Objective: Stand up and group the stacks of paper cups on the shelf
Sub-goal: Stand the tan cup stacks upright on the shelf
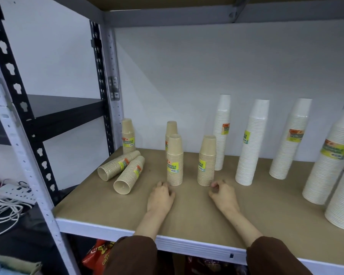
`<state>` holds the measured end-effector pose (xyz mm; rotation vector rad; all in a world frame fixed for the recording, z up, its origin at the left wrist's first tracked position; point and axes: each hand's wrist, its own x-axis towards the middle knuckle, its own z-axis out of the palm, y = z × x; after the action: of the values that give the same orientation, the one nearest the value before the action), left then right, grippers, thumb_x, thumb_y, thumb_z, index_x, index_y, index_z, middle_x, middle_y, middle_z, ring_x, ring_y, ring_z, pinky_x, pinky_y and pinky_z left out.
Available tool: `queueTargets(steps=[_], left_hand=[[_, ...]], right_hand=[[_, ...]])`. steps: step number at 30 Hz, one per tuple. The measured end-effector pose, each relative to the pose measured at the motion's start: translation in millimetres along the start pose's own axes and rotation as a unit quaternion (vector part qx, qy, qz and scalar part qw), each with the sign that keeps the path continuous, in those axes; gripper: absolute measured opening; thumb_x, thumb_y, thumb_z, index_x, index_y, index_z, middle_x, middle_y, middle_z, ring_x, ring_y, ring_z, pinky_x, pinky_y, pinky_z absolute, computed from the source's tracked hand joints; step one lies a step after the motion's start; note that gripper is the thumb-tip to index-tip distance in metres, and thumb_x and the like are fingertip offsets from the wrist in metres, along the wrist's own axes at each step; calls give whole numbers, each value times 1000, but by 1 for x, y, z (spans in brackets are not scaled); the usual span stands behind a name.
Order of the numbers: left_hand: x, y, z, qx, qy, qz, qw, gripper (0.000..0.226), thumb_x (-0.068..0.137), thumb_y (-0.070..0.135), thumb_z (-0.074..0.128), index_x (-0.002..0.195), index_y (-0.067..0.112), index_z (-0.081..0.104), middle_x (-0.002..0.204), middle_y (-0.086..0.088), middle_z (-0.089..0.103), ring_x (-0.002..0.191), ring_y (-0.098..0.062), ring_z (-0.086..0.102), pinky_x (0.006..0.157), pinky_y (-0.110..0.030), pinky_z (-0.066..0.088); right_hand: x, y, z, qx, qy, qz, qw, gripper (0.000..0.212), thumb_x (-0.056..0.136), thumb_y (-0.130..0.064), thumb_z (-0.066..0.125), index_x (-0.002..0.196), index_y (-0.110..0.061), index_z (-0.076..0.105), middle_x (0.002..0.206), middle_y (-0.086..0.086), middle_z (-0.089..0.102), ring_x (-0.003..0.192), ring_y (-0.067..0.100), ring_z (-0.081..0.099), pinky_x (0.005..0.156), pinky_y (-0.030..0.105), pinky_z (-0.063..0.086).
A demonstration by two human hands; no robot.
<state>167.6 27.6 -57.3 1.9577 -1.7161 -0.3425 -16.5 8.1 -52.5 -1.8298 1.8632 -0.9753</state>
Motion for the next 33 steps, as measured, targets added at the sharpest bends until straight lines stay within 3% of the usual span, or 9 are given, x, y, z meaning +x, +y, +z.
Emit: queueTargets(steps=[8, 11, 16, 21, 23, 25, 27, 30, 33], left_hand=[[-11, 1, -16, -17, 60, 44, 997, 24, 89, 15, 46, 108, 4, 55, 121, -11, 54, 109, -31, 55, 87, -38, 45], [-12, -5, -36, -55, 141, 78, 985, 24, 88, 11, 48, 110, 6, 58, 121, -9, 56, 109, -27, 56, 89, -35, 43], [2, -28, -83, -75, 223, 89, 968, 23, 86, 5, 51, 107, 1, 60, 117, -14, 59, 111, -30, 53, 94, -33, 39], [26, -62, -113, -32, 214, 33, 976, 29, 88, 9, 51, 116, 2, 56, 121, -14, 55, 113, -30, 53, 92, -40, 43], [37, -74, -118, 6, 183, 13, 983, 33, 87, 8, 51, 120, 3, 53, 124, -15, 54, 113, -31, 51, 93, -42, 45], [49, -84, -120, 36, 151, -4, 988, 35, 86, 7, 53, 122, 3, 52, 124, -16, 53, 113, -32, 50, 93, -42, 45], [61, -92, -120, 58, 124, -17, 990, 36, 86, 7, 53, 121, 2, 52, 123, -18, 53, 113, -33, 50, 93, -42, 45], [79, -99, -120, 104, 78, -41, 991, 38, 87, 13, 54, 123, 1, 51, 121, -19, 53, 113, -32, 49, 92, -41, 46], [91, -102, -123, 136, 36, -74, 987, 42, 86, 24, 58, 119, -1, 52, 120, -19, 52, 114, -31, 47, 90, -38, 45]], right_hand=[[-15, -19, 3, 10, -9, -39, 999, 20, 80, -3, 57, 99, 1, 63, 108, 17, 60, 93, 27, 60, 80, 21, 39], [-21, -42, 15, 22, -38, -102, 994, 18, 80, -3, 57, 96, 1, 65, 102, 16, 64, 80, 14, 53, 70, 10, 32], [-23, -90, 51, 72, -90, -158, 981, 19, 81, -9, 60, 97, 0, 65, 86, 1, 54, 61, -3, 43, 63, 5, 36], [-14, -131, 84, 114, -144, -87, 979, 31, 85, -25, 61, 104, -1, 61, 87, 7, 59, 81, 17, 53, 73, 22, 39], [-8, -142, 94, 116, -175, -46, 977, 22, 84, -31, 60, 79, -10, 62, 76, 5, 61, 75, 20, 51, 62, 27, 38], [-1, -151, 104, 111, -191, -8, 975, 43, 84, -37, 58, 51, -19, 39, 55, -1, 42, 54, 17, 39, 47, 24, 25], [4, -158, 110, 116, -204, 25, 972, 50, 83, -42, 57, 49, -19, 28, 53, -2, 35, 48, 12, 32, 43, 22, 21], [12, -167, 117, 151, -227, 66, 960, 40, 83, -44, 57, 60, -15, 42, 74, 4, 51, 67, 19, 52, 61, 27, 43], [19, -173, 125, 185, -229, 90, 951, 35, 81, -42, 60, 82, -8, 56, 91, 9, 55, 94, 29, 63, 84, 37, 52]])
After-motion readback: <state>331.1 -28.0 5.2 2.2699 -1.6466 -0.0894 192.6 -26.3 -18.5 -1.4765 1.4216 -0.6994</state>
